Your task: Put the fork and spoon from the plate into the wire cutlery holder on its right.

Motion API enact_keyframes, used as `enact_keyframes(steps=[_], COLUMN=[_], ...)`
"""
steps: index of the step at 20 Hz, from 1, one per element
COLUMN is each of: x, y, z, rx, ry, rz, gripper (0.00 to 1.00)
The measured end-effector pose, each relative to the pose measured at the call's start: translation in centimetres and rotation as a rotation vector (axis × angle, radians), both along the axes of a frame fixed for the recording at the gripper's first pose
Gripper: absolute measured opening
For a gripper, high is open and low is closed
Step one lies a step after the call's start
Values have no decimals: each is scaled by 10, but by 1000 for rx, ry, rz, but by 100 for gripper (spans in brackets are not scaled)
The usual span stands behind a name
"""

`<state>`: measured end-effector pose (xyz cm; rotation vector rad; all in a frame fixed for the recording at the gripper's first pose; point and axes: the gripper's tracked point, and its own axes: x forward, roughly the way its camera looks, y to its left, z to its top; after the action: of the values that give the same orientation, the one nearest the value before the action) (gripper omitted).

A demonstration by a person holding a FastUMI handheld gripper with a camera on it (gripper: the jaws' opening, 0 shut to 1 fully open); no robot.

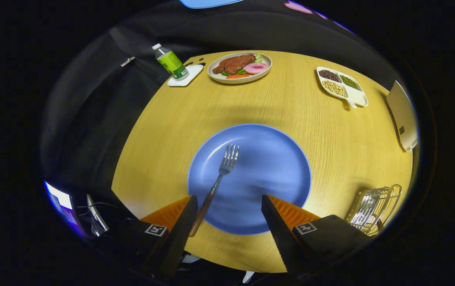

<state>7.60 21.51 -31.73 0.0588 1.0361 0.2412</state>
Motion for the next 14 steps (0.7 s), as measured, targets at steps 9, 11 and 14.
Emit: enact_keyframes(steps=[9, 11, 14], x=[4, 5, 11], y=[25, 23, 29], z=[-22, -20, -14], rx=[85, 91, 136], ry=[103, 100, 95], rz=[-44, -64, -94], gripper=[73, 71, 71])
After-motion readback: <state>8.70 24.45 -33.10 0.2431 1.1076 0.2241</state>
